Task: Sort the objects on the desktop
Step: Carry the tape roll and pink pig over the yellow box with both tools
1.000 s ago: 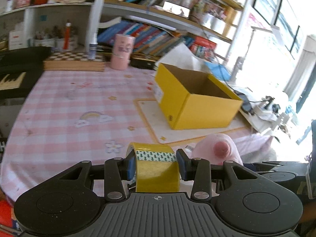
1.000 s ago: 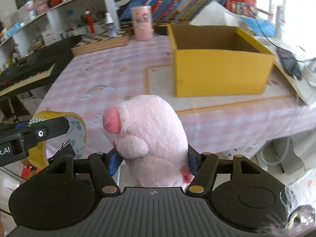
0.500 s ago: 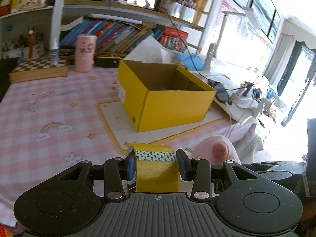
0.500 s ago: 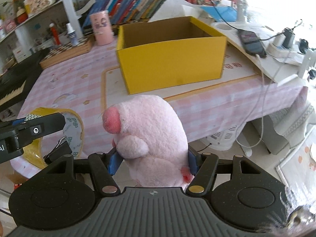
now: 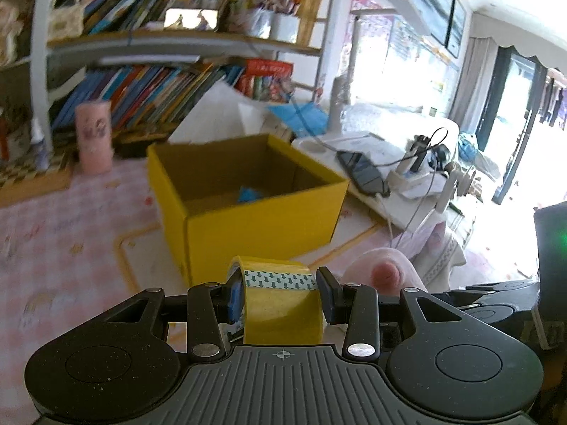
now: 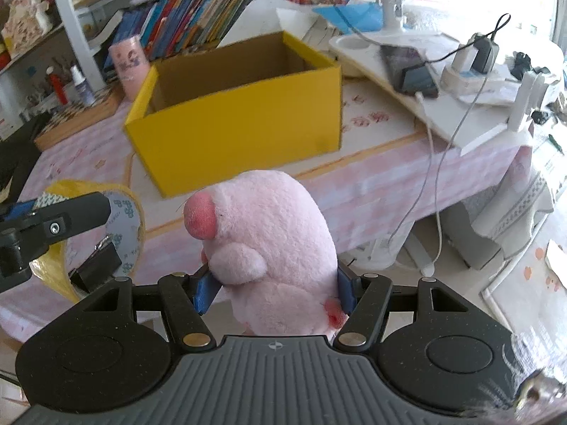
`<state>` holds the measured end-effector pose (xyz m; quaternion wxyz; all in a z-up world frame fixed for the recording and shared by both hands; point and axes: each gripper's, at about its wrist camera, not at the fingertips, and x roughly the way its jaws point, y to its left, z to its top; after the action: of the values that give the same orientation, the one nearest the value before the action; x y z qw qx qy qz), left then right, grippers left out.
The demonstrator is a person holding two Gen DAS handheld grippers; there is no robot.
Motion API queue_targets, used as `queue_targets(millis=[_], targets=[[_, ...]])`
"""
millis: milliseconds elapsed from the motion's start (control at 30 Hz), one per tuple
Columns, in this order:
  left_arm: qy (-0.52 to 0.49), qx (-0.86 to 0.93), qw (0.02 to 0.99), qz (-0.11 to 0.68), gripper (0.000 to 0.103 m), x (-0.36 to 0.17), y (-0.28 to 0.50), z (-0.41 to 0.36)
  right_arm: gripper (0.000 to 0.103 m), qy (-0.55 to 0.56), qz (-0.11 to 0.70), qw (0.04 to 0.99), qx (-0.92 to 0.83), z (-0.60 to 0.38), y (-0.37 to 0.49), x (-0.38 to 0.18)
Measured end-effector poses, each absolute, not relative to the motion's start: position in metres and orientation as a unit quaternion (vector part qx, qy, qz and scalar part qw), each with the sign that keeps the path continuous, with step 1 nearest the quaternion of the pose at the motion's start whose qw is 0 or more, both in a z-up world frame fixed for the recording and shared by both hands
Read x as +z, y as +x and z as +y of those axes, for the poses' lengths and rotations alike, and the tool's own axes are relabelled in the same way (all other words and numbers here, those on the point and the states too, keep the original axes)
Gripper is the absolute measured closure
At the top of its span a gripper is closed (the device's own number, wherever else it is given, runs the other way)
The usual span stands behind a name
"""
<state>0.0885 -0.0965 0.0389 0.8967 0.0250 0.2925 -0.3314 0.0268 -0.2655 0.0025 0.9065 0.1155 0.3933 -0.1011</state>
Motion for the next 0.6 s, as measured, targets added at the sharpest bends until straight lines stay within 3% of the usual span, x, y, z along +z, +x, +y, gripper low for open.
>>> queue_targets(millis=[400, 600], targets=[[0.042, -0.297, 0.930, 0.215, 0.063, 0.077, 0.162, -0.151, 0.041, 0.080, 0.292, 0.948, -0.103, -0.331, 0.077, 0.048], [0.058, -0.254, 0.937, 0.234, 0.063, 0.062, 0.202, -0.170, 0.041, 0.077, 0.257, 0.960, -0.081, -0.354, 0.108, 0.069]])
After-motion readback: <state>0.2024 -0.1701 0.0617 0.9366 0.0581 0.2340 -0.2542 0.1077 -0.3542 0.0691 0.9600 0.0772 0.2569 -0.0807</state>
